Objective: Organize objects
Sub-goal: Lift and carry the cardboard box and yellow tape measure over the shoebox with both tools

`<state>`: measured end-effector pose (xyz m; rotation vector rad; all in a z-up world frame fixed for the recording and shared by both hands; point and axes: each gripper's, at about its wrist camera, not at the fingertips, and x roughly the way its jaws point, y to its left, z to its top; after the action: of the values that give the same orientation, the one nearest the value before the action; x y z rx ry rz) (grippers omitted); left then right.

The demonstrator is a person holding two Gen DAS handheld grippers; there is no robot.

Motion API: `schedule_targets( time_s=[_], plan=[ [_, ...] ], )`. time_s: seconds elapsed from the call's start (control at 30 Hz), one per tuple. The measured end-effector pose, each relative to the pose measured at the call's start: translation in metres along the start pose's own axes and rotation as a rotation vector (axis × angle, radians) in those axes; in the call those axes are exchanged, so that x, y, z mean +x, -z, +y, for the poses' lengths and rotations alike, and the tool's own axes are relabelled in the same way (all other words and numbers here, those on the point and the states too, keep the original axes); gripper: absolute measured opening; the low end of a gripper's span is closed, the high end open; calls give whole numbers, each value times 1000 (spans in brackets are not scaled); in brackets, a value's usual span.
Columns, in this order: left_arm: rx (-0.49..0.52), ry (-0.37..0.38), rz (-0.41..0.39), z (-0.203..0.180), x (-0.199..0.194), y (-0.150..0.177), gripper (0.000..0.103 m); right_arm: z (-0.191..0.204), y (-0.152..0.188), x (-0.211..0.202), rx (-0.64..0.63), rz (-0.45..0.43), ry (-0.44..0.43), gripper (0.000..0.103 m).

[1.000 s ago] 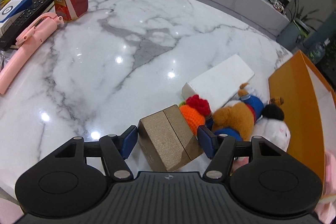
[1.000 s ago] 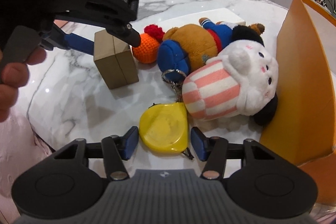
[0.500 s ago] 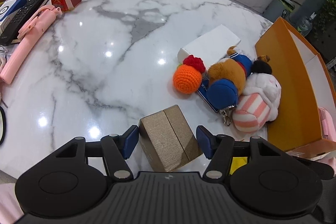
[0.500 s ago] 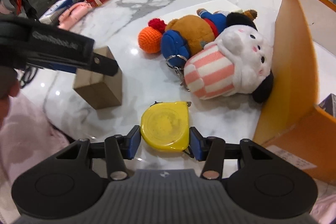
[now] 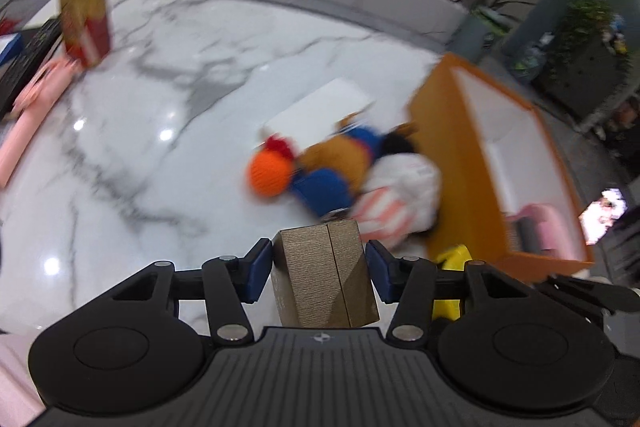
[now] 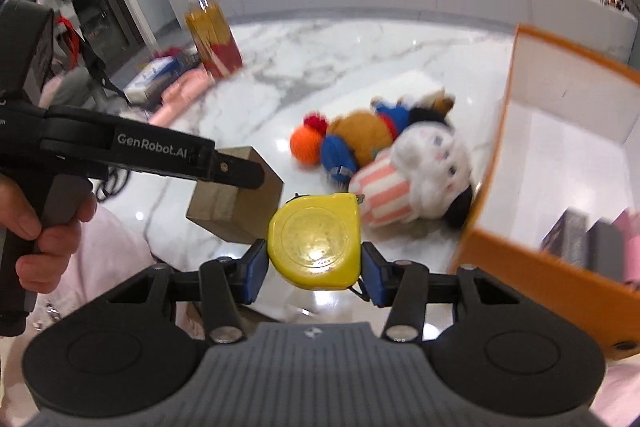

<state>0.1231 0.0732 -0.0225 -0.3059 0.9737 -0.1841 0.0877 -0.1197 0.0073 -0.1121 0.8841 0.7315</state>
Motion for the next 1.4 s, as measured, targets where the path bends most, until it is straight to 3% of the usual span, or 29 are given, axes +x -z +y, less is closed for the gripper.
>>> schedule_targets(
  time_s=[0.2, 0.37, 0.47, 0.67, 1.03, 1.4],
  plan=[
    [142, 110, -22, -61, -17, -19, 59, -30, -12, -56, 28, -121, 10, 51],
    [226, 224, 11, -115, -7, -38, 59, -73, -22, -83, 93, -138, 47, 51],
    [286, 246, 23, -146, 6, -46, 59, -100, -28, -94, 143, -146, 64, 51],
    [354, 191, 95, -179, 49, -50, 59, -142, -34, -102, 205, -173, 136, 51],
    [457, 47, 176, -209, 99, -32, 59, -192, -26, -76, 322, -109, 100, 51],
    [438, -6, 296, -219, 134, -18, 59, -210, -20, -65, 367, -114, 71, 51]
  ],
)
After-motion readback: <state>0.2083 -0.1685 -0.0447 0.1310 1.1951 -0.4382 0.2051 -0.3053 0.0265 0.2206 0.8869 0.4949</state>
